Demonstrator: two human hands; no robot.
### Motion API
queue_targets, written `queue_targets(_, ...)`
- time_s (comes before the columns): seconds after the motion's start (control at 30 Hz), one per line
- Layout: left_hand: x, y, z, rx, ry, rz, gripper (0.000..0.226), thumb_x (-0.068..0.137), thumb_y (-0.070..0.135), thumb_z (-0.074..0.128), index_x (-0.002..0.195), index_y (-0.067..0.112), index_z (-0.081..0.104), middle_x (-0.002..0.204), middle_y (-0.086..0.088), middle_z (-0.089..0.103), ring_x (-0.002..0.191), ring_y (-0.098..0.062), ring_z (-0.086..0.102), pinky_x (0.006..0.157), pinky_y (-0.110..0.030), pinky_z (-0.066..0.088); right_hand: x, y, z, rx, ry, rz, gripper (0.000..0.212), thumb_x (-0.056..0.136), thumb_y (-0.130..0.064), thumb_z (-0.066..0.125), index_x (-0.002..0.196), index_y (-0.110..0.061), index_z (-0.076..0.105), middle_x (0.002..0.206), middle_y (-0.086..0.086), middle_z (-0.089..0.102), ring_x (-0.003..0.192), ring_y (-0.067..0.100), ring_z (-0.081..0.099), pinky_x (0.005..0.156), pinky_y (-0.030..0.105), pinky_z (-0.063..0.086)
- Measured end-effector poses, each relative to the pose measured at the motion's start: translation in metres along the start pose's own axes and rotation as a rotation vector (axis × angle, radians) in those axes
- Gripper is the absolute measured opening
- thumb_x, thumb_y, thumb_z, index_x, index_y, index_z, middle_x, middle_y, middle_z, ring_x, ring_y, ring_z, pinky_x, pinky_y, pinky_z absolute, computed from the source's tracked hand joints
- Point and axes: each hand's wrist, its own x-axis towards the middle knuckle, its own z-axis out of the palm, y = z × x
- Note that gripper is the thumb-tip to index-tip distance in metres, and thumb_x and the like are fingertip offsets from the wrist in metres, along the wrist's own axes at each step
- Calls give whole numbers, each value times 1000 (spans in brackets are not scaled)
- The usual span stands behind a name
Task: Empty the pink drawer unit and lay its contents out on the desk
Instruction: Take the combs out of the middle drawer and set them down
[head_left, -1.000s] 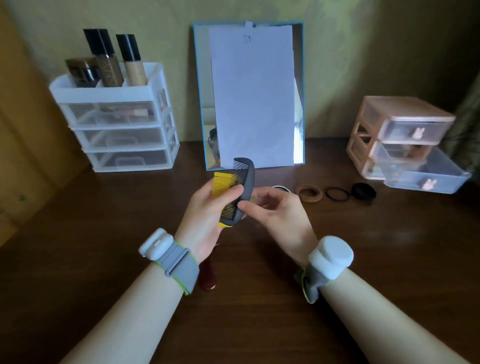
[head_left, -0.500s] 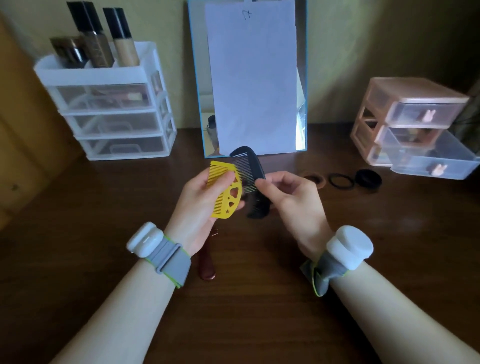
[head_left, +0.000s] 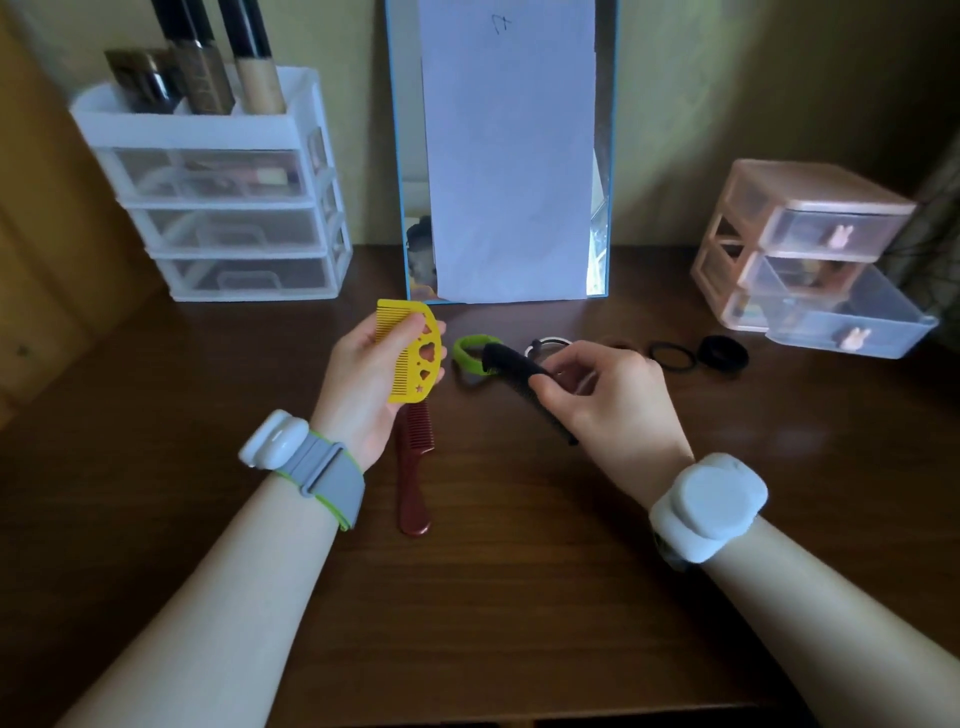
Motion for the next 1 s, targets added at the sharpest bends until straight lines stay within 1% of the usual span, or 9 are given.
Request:
queue_targets(0.1,0,-2,1,4,6,-8,15,92,18,62,104,11,69,93,-6,75,73,-18,70,64,-29,58,-5,-1,0,-220,8,-111,10,80,-33,68,87,-26,69,71,-12,57,70,19,61,63,34,52)
queue_targets(0.2,1,-4,0,10,-1,-12,16,91,18,63,104,9,70,94,-7,75,73,-19,70,63,-29,58,-11,-4,7,-388,-26,-204,14,82,-36,62,92,-26,66,87,-7,62,79,26,62,63,35,50)
queue_targets(0.27,1,-4,0,17,-4,-15,18,91,18,63,105,9,70,95,-7,75,74,-19,69,63,-29,57,-12,-5,12,-441,-70,-241,17,85,-37,57,97,-26,64,95,-5,62,84,29,63,65,36,50)
queue_targets(0.43,2,-7,-1,26,2,-25,12,91,17,63,99,12,71,93,-7,75,75,-20,69,62,-29,57,-14,-4,26,-483,-149,-257,24,88,-39,54,108,-27,61,106,-4,61,92,30,63,69,34,47)
queue_targets(0.6,2,-9,0,29,-14,-21,12,91,18,63,97,13,72,92,-6,76,74,-18,70,62,-28,57,-14,-7,40,-510,-209,-253,30,88,-42,55,114,-28,60,109,-4,58,96,29,63,65,31,39)
queue_targets(0.7,2,-9,1,43,-14,-21,13,91,19,63,99,13,72,94,-7,76,75,-18,70,62,-29,57,-13,-9,46,-520,-231,-254,32,88,-43,55,114,-25,61,108,-2,57,96,29,63,64,31,37)
queue_targets(0.87,1,-10,1,50,-24,-21,12,91,19,63,98,14,72,94,-6,76,77,-17,71,63,-29,57,-12,-11,47,-497,-257,-240,35,88,-45,56,115,-25,63,109,-2,58,96,29,62,65,31,37)
queue_targets(1.0,1,-10,2,49,-26,-24,11,91,19,63,97,15,72,94,-6,76,76,-18,71,62,-29,57,-13,-10,48,-490,-259,-233,32,90,-44,54,114,-25,64,108,-2,58,96,29,61,65,31,38)
